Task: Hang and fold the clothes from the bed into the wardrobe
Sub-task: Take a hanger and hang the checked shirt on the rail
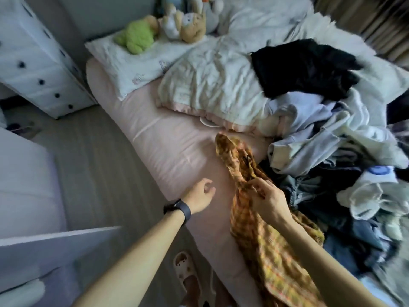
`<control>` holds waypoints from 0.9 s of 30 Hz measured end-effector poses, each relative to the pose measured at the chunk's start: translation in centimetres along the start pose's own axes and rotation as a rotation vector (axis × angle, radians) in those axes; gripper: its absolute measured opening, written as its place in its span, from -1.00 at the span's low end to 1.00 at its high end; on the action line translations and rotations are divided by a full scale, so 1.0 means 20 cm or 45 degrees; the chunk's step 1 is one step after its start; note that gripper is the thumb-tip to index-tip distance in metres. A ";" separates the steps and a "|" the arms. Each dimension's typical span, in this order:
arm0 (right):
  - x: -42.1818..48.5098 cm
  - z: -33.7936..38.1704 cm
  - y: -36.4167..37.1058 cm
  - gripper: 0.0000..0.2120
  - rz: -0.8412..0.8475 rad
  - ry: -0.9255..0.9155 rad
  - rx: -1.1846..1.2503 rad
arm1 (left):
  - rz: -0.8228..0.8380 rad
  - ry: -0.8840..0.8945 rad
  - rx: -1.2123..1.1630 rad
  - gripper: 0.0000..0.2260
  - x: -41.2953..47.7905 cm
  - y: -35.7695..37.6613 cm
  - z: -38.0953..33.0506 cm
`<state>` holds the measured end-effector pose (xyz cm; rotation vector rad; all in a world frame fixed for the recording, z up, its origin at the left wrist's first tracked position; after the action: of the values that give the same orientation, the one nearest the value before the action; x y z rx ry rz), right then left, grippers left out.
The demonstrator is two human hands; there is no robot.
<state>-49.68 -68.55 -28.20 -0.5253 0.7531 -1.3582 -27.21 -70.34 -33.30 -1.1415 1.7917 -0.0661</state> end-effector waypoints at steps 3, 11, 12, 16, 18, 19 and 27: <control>-0.12 0.27 -0.16 -0.81 -0.104 -0.149 0.022 | 0.097 -0.067 -0.276 -0.48 -0.25 -0.13 -0.18; -0.44 0.75 -0.34 -0.69 -0.027 -0.484 0.111 | -0.036 0.139 -0.628 -0.84 -0.71 -0.32 -0.40; -0.45 0.76 -0.33 -0.71 0.034 -0.497 0.095 | -0.096 0.177 -0.556 -0.90 -0.73 -0.36 -0.39; -0.45 0.82 -0.38 -0.84 0.226 -0.555 0.066 | -0.272 0.292 -0.275 -0.88 -1.01 -0.54 -0.33; -0.39 0.89 -0.42 -0.78 0.219 -0.584 0.032 | -0.294 0.306 -0.166 -0.89 -1.17 -0.62 -0.29; -0.37 0.93 -0.42 -0.72 0.229 -0.601 0.031 | -0.323 0.315 -0.123 -0.89 -1.26 -0.66 -0.27; -0.50 1.61 -0.15 -0.71 0.724 -1.251 -0.125 | -0.749 0.183 0.099 -0.85 -2.07 -0.92 -0.03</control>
<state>-28.23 -61.93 -2.99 -0.8745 0.1179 -0.4199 -11.85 -51.25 4.77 -1.6033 1.5023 -0.5713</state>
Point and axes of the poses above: each hand's wrist, its own x-axis towards the middle knuckle, its own y-axis out of the palm, z = x × y, the point moved 5 cm from there along x, towards the middle knuckle, and after that the axes turned 5 degrees about -y, right-handed, at the moved point
